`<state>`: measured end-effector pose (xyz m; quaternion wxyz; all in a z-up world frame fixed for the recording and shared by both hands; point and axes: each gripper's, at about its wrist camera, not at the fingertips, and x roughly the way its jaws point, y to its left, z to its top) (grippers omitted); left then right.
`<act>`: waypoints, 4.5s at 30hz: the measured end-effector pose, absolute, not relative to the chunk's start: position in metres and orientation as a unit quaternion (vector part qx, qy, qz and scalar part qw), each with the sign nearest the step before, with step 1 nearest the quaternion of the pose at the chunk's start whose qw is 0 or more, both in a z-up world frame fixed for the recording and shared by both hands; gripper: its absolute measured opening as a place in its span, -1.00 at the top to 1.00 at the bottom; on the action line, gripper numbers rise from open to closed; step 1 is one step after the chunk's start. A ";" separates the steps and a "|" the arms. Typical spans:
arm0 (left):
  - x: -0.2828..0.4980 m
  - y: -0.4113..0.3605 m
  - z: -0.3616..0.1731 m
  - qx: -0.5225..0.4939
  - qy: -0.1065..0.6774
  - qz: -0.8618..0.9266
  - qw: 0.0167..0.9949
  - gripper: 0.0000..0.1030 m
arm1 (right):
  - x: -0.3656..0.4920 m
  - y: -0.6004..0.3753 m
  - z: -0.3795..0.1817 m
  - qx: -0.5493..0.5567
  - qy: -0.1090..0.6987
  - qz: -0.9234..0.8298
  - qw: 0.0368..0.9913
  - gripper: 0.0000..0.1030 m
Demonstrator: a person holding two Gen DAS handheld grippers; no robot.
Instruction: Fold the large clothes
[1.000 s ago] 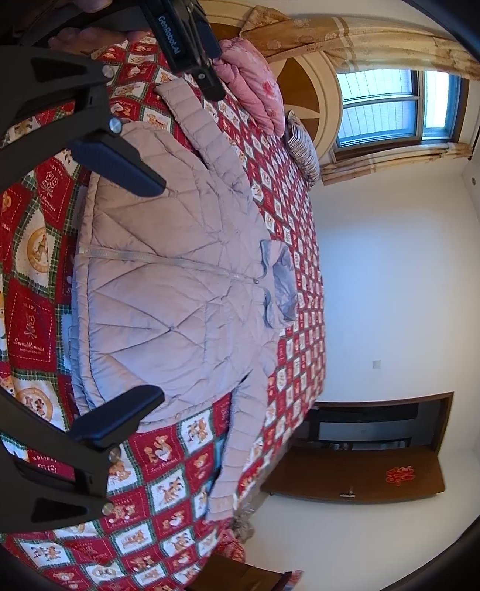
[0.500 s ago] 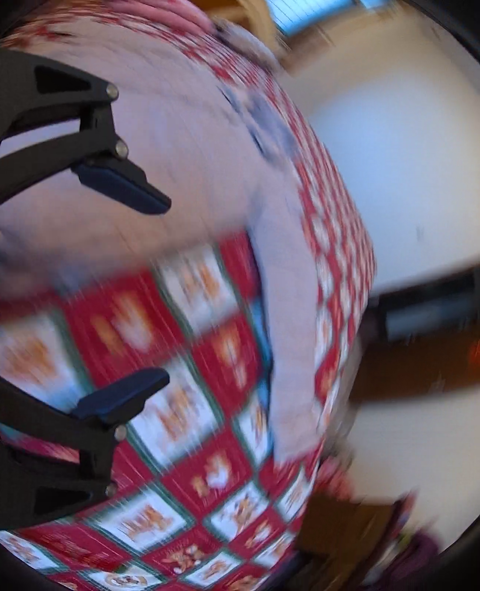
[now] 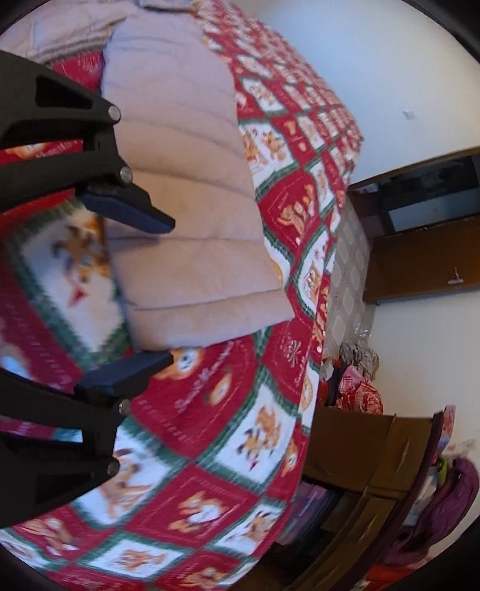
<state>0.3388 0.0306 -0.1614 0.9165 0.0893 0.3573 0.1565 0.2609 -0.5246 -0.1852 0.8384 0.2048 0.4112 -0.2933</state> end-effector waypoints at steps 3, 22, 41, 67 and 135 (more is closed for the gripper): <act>0.344 0.035 -0.179 0.081 0.380 0.155 0.908 -0.98 | 0.275 -0.527 -0.191 0.153 0.409 -0.300 0.848 0.14; 0.334 0.057 -0.104 0.019 0.342 0.113 0.933 -0.98 | 0.282 -0.348 -0.051 -0.003 0.259 -0.133 0.957 0.78; 0.328 0.123 -0.127 -0.019 0.371 0.119 0.921 -0.98 | 0.377 -0.074 -0.136 -0.090 0.290 0.056 0.951 0.69; 0.419 -0.102 -0.169 0.012 0.471 -0.079 0.878 0.47 | 0.254 -0.193 -0.150 -0.067 0.311 0.045 0.947 -0.59; 0.405 0.004 -0.131 -0.037 0.336 0.102 0.935 -0.83 | 0.439 -0.235 -0.166 0.008 0.370 -0.019 0.929 -0.13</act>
